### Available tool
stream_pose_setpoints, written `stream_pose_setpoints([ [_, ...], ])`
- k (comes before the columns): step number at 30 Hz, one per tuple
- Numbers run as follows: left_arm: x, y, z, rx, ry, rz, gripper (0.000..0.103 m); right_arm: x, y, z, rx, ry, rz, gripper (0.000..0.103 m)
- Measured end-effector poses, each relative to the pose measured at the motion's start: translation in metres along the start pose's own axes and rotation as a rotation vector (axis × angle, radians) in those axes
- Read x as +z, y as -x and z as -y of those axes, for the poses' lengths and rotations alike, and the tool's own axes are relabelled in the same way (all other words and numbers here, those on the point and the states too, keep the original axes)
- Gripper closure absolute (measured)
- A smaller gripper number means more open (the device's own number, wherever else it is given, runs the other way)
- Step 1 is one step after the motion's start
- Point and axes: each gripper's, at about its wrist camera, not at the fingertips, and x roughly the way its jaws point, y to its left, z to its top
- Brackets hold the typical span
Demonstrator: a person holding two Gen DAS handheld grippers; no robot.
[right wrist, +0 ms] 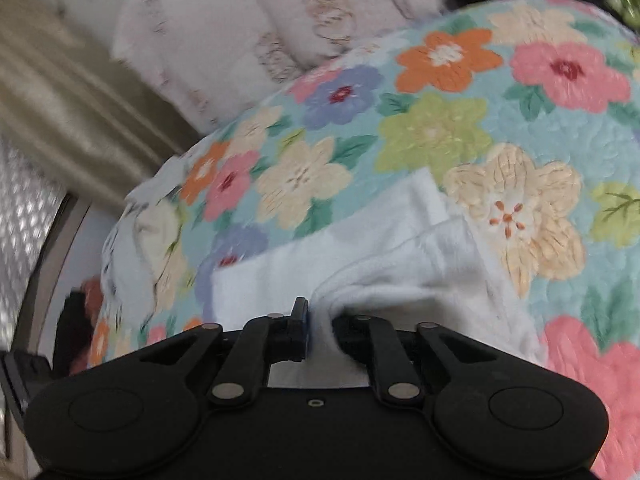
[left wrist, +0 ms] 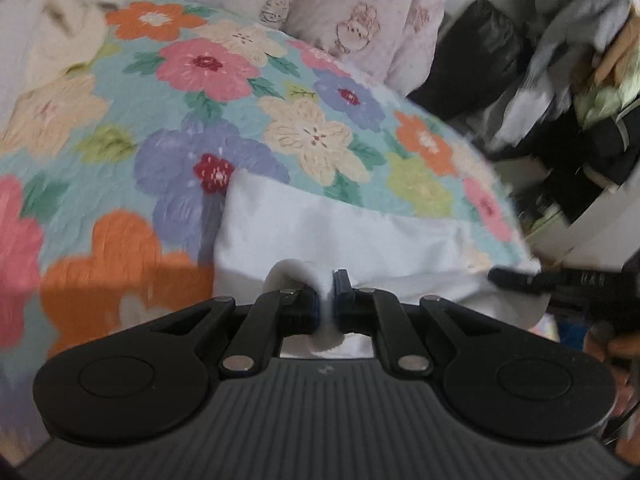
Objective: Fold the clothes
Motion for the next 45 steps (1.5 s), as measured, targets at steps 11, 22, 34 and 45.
stream_pose_setpoints([
  [11, 0.003, -0.016, 0.003, 0.062, -0.036, -0.009, 0.096, 0.016, -0.039, 0.041, 0.117, -0.127, -0.077, 0.085],
  [22, 0.028, -0.051, -0.023, 0.124, 0.119, -0.117, 0.091, 0.053, -0.059, 0.027, 0.087, -0.079, -0.105, 0.074],
  [34, 0.01, 0.013, -0.033, 0.036, 0.053, 0.16, 0.048, 0.045, -0.015, 0.027, 0.158, 0.086, 0.103, 0.07],
  [45, -0.03, -0.009, 0.014, -0.02, -0.209, 0.046, 0.047, 0.005, 0.002, 0.005, -0.001, 0.288, 0.199, 0.065],
])
